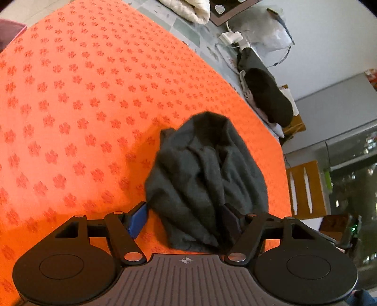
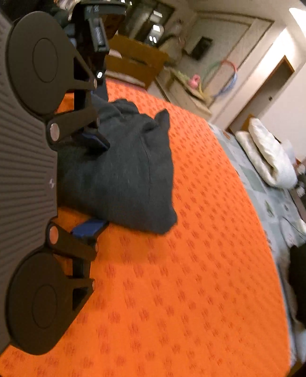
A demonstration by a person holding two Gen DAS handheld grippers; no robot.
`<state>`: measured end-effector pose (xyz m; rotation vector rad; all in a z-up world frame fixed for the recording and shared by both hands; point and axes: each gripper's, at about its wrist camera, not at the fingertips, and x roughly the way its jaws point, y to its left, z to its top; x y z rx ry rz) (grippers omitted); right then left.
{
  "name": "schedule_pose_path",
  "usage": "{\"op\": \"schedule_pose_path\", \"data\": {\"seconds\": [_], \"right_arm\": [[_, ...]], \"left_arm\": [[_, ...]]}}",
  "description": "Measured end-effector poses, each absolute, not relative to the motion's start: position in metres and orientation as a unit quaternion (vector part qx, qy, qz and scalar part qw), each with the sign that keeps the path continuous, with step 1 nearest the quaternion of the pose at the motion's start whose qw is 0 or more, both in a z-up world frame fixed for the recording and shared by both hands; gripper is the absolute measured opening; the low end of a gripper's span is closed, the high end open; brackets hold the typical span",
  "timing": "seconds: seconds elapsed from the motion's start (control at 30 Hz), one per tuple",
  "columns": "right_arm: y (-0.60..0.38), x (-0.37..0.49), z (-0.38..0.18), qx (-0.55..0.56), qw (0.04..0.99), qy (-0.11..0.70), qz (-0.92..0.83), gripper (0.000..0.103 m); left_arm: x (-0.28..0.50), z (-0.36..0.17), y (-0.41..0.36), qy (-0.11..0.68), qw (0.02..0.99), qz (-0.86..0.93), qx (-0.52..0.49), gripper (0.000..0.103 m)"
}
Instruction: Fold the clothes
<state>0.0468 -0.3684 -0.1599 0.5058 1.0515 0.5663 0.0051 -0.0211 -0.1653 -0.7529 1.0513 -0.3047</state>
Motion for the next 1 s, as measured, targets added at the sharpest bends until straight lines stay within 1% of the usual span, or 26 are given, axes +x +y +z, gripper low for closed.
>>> {"op": "schedule_pose_path", "data": {"seconds": [0.07,0.1,0.13,0.17,0.2,0.23,0.27,0.33,0.43,0.63,0.77,1.0], "right_arm": [[-0.368,0.05,-0.163,0.242,0.793,0.49,0.269,0.062],[-0.37,0.051,-0.164,0.248,0.789,0.492,0.271,0.052],[-0.372,0.052,-0.165,0.255,0.784,0.495,0.272,0.046],[-0.374,0.052,-0.165,0.262,0.781,0.497,0.273,0.042],[-0.373,0.054,-0.164,0.262,0.779,0.497,0.277,0.038],[-0.371,0.055,-0.161,0.255,0.781,0.497,0.28,0.035],[-0.37,0.056,-0.155,0.248,0.784,0.494,0.284,0.034],[-0.367,0.058,-0.142,0.235,0.789,0.486,0.292,0.032],[-0.367,0.068,-0.118,0.233,0.795,0.47,0.303,0.032],[-0.354,0.126,-0.062,0.232,0.811,0.423,0.332,0.032],[-0.345,0.166,-0.023,0.231,0.82,0.39,0.35,0.032],[-0.297,0.296,0.034,0.23,0.829,0.351,0.369,0.032]], "left_arm": [[0.002,-0.167,-0.026,0.475,0.793,-0.138,-0.355,0.07],[0.0,-0.169,-0.025,0.47,0.793,-0.132,-0.364,0.067],[-0.001,-0.171,-0.025,0.466,0.793,-0.125,-0.372,0.061],[-0.002,-0.169,-0.026,0.461,0.795,-0.125,-0.374,0.035],[-0.003,-0.167,-0.028,0.455,0.798,-0.125,-0.375,0.024],[-0.004,-0.165,-0.029,0.45,0.8,-0.125,-0.376,0.024],[-0.005,-0.163,-0.031,0.445,0.803,-0.125,-0.377,0.022],[-0.003,-0.154,-0.031,0.431,0.81,-0.126,-0.378,0.021],[0.008,-0.133,-0.027,0.402,0.825,-0.127,-0.377,0.02],[0.032,-0.091,-0.02,0.343,0.852,-0.13,-0.374,0.02],[0.081,-0.056,0.0,0.302,0.874,-0.13,-0.357,0.02],[0.198,-0.004,0.056,0.255,0.901,-0.148,-0.318,0.02]]}}
